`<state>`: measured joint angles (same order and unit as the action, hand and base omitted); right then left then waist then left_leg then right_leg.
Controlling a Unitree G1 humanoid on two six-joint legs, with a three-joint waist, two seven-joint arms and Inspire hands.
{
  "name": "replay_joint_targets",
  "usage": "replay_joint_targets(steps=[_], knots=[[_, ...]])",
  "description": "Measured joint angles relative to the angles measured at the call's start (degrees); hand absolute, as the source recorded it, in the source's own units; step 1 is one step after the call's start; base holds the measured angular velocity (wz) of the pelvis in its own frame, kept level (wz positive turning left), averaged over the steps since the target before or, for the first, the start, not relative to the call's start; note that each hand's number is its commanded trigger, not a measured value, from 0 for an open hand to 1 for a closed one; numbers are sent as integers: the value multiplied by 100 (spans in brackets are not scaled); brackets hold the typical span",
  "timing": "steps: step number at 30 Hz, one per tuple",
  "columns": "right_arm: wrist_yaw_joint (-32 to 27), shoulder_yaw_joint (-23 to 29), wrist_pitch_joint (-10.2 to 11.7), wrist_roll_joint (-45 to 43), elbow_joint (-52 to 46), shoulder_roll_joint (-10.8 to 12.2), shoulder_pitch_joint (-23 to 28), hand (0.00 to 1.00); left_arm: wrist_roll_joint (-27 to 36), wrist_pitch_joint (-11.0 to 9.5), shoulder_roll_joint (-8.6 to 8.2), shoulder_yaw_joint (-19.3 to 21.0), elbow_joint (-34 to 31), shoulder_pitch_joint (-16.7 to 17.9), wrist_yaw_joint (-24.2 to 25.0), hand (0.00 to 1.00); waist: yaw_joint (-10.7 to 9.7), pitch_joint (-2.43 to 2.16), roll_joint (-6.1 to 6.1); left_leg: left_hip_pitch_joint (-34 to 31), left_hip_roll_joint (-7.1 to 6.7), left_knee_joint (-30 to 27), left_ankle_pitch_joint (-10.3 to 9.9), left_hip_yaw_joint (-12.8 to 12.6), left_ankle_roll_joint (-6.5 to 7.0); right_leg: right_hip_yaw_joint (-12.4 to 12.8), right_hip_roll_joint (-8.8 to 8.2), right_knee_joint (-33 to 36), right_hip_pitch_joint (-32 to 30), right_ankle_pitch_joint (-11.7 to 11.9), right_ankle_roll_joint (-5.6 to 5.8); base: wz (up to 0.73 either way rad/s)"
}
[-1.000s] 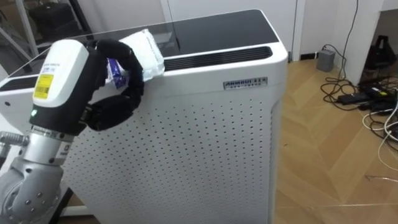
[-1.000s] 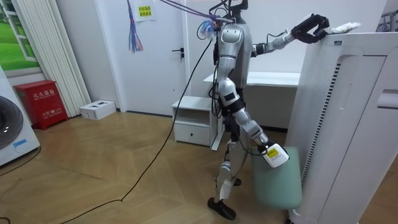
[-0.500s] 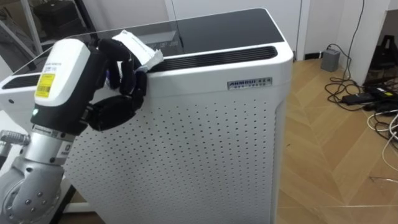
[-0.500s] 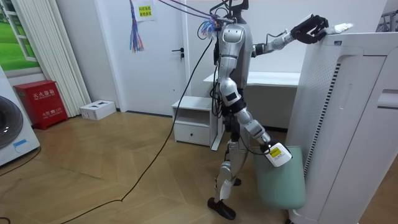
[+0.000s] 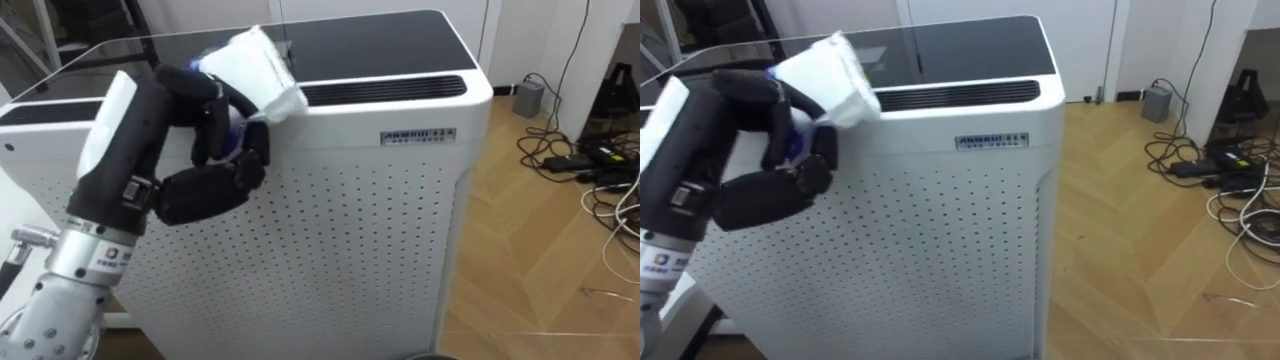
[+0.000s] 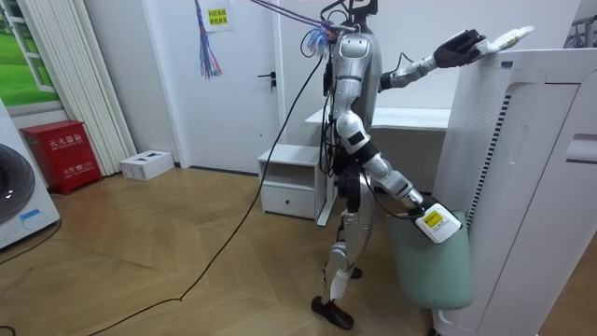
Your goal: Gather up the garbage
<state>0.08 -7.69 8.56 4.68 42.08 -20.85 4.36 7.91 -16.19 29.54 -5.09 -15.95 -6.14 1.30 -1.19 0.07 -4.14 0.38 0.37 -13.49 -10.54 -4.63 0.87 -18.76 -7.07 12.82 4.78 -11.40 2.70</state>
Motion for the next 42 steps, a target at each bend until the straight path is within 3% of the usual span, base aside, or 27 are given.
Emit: replay_joint_targets(steps=[5, 13, 18, 21, 30, 37, 42], knots=[[-88, -9, 0, 7, -9, -8, -90, 100, 395, -1, 4, -247, -38, -1, 536, 100, -9, 19, -35, -16, 10, -6, 1, -11, 1, 26, 13, -15, -8, 1, -1, 0], [-147, -9, 1, 19, -41, -110, -169, 100, 1070, -3, 11, -251, -92, -2, 1316, 100, -8, 31, -104, -71, 9, 9, 2, -33, 3, 38, 6, -2, -94, 2, -2, -1], [-201, -9, 1, 22, -41, -162, -273, 100, 1070, -4, 12, -252, -92, -17, 1586, 100, -8, 110, -111, -72, 9, 20, 2, -33, 3, 34, 4, -9, -97, 2, -2, 0], [-201, -9, 1, 25, -41, -184, -275, 100, 1071, -2, 12, -252, -92, -17, 1667, 100, -7, 120, -138, -75, 7, 20, 2, -40, 3, 43, 4, -11, -105, 2, -1, 0], [-191, -13, -85, 231, -49, -322, -327, 100, 1068, 122, 14, -247, -93, -11, 1749, 100, 16, 65, -279, -66, 15, 31, 2, -135, 4, 150, -4, 76, -191, 1, -1, -5], [-181, -17, -228, 309, -283, -426, -326, 100, 1074, 190, 16, -295, -5, 17, 1798, 100, -14, 77, -275, -91, -9, 27, 22, -179, 30, 211, -44, 189, -289, -12, 6, -4], [-189, -73, -236, 215, -532, -453, -325, 100, 1184, 209, 17, -449, 169, 329, 1967, 100, -58, 84, -264, -149, -2, 25, 31, -295, 46, 298, -48, 216, -371, -13, 14, -6]])
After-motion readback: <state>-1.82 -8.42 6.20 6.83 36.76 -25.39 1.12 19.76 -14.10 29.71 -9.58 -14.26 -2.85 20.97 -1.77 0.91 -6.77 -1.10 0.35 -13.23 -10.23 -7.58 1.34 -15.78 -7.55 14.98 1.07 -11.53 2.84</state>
